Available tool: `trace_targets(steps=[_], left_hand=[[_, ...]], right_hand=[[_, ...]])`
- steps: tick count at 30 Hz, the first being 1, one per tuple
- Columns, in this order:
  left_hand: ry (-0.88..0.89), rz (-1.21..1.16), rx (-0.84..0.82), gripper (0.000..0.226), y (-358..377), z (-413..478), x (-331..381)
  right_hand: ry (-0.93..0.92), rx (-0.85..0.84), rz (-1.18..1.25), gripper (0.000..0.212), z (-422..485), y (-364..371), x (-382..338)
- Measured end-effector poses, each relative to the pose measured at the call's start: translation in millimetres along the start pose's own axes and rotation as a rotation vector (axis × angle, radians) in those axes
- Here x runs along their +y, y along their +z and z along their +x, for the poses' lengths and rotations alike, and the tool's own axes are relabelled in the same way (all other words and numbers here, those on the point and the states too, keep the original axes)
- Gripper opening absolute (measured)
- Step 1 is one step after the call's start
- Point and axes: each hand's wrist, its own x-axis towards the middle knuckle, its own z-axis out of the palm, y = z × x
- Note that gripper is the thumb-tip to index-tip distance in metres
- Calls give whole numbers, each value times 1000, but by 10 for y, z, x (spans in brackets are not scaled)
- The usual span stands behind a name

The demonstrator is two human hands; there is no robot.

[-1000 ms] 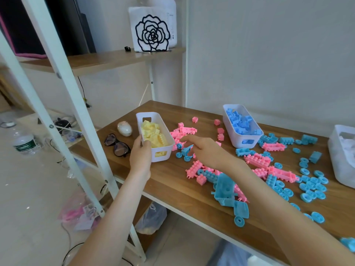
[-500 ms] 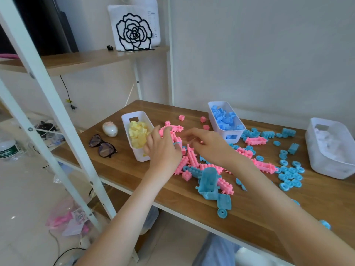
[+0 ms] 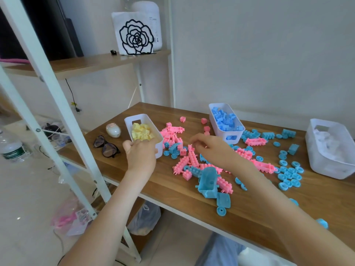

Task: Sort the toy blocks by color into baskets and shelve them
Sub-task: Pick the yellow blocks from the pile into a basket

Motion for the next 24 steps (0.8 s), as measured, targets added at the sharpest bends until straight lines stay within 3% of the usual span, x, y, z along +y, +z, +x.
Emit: trace_targets(steps=[5,10,16,24], left_hand=[[106,42,114,24,-42,-126,-58],[83,-8,30,19,46,-196,-147],[134,-228,101,29,-132,-205,153],[365,-425,30,32,-274,-337,1178]], right_hand=[[-20,-125,5,31,113,196,-119],[-32,-184,7,35,126,322,-172],[-60,-96,-21,33,80,261,-156],[48,144,-54,33,-283,-238,271]])
